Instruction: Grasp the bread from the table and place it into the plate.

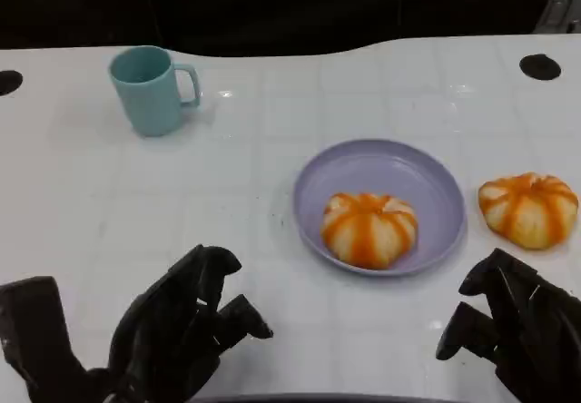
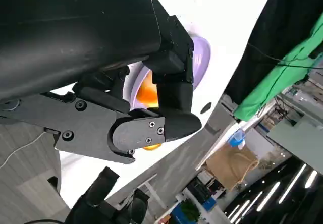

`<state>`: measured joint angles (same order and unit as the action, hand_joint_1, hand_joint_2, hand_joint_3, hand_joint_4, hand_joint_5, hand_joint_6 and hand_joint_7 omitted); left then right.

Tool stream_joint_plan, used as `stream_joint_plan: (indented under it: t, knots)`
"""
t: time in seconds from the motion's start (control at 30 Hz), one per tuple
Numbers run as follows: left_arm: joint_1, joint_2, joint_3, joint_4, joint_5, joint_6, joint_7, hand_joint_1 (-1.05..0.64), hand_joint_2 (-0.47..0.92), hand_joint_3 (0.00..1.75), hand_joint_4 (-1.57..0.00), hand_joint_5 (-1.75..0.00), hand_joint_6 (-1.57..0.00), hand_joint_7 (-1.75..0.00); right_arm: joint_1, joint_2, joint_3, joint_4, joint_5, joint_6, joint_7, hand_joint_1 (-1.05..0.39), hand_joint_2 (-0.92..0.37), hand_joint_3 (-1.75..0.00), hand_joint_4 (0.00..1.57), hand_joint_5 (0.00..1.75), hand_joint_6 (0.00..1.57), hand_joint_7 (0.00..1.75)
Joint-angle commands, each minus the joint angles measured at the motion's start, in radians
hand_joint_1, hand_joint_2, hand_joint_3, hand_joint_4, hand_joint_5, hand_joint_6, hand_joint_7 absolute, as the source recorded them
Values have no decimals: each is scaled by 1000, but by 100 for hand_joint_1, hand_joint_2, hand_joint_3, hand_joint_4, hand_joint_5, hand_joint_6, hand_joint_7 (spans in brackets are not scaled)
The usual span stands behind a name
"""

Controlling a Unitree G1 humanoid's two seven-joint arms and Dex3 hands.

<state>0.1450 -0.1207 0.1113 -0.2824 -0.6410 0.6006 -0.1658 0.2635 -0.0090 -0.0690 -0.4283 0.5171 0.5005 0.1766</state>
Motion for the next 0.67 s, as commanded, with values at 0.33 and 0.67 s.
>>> stream_joint_plan:
  t: [0.33, 0.67]
  knots:
    - [-11, 20, -2, 31, 6, -29, -10, -55, 92, 45, -77, -175, -54, -170, 0, -12, -13, 7, -5, -19, 5, -47, -92, -31, 66, 175, 56, 157]
    - [-17, 24, -3, 41, 3, -31, -17, -55, 92, 46, -77, -175, -54, -170, -3, -14, -13, 11, -7, -20, 7, -47, -92, -31, 66, 175, 56, 158]
